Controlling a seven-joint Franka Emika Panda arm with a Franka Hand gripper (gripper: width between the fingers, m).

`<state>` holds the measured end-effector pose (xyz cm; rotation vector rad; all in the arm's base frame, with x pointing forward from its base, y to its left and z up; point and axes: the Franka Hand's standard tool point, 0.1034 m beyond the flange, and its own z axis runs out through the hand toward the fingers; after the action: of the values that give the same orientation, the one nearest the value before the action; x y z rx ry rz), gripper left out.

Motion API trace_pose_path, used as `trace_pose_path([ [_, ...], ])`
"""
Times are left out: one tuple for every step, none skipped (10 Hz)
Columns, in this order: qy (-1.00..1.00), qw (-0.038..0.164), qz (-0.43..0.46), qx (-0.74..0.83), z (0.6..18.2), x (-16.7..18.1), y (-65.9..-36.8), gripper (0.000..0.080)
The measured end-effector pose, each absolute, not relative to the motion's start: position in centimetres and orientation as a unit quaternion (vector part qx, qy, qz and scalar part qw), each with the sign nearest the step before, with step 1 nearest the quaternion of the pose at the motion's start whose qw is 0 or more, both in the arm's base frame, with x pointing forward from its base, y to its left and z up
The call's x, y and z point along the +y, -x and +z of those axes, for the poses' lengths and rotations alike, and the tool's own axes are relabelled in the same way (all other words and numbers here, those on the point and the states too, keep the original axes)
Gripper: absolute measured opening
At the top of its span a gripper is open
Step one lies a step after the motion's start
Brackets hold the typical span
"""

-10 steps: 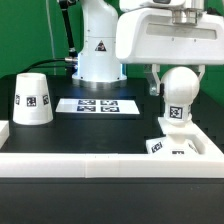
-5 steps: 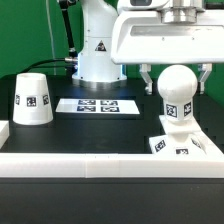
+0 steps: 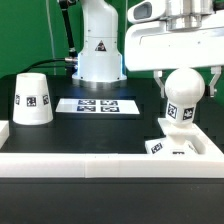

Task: Assemble lamp

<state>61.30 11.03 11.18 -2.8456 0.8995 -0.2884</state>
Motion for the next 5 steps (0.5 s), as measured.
trace_pose_path([
  [0.935, 0.078, -0.091, 0.335, 11.17, 11.39, -61.21, 0.0545],
  [0.929, 0.082, -0.089, 0.349, 11.17, 11.46, -61.2, 0.0525],
  [0.929, 0.083, -0.089, 0.349, 11.17, 11.49, -61.19, 0.0525],
  [0.945, 0.077, -0.094, 0.304, 11.23, 11.28, -61.16, 0.0675],
  [0.958, 0.072, -0.097, 0.26, 11.33, 10.93, -60.92, 0.0675],
])
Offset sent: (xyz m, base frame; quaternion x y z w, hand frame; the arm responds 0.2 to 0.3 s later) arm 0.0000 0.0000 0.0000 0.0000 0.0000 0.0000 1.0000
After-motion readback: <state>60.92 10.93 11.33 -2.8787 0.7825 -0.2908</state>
